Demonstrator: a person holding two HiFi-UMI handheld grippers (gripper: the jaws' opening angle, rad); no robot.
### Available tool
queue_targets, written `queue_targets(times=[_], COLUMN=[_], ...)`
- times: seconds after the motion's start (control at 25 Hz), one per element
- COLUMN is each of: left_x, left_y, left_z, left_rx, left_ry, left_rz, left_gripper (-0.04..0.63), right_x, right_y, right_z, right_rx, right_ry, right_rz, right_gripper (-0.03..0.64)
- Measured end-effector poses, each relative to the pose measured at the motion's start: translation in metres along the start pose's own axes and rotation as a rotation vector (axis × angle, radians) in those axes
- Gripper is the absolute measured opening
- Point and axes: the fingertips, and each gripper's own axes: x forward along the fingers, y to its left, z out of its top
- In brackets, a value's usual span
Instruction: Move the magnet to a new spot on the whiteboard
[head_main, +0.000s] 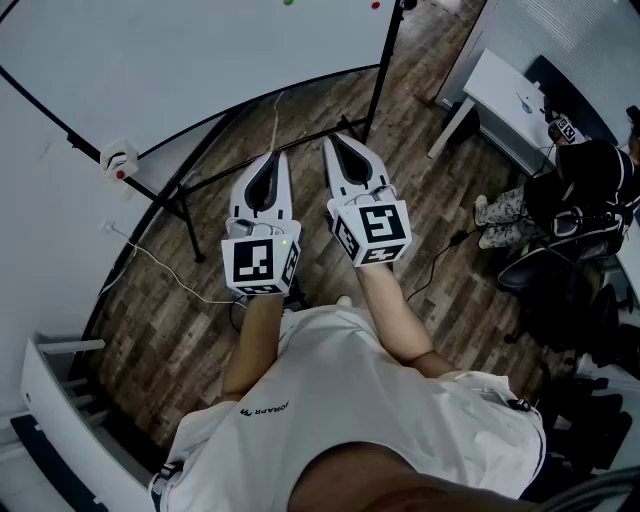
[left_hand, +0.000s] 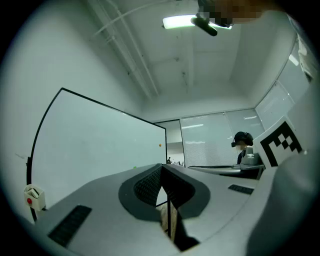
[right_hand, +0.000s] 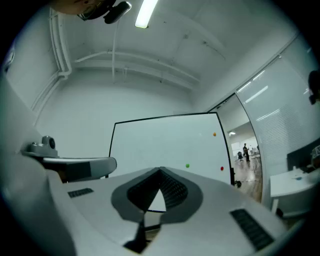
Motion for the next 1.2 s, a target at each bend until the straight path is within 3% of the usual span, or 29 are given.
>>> queue_targets(times=[0.76, 1.2], left_x=[0.028, 0.041], left_y=[-0.023, -0.044], left_z=[-0.01, -0.039], left_rx=[0.001, 0.012], left_ry=[0.019, 0.043], left_rz=[0.028, 0.123], left_gripper=[0.002, 0.002], right_x=[-0.003, -0.021], right_y=[-0.034, -0.086], right_z=[-0.011, -0.025], right_rx=[0.04, 0.072], right_ry=[0.034, 0.029], right_rz=[0.03, -0.008], right_gripper=[0.014, 0.012])
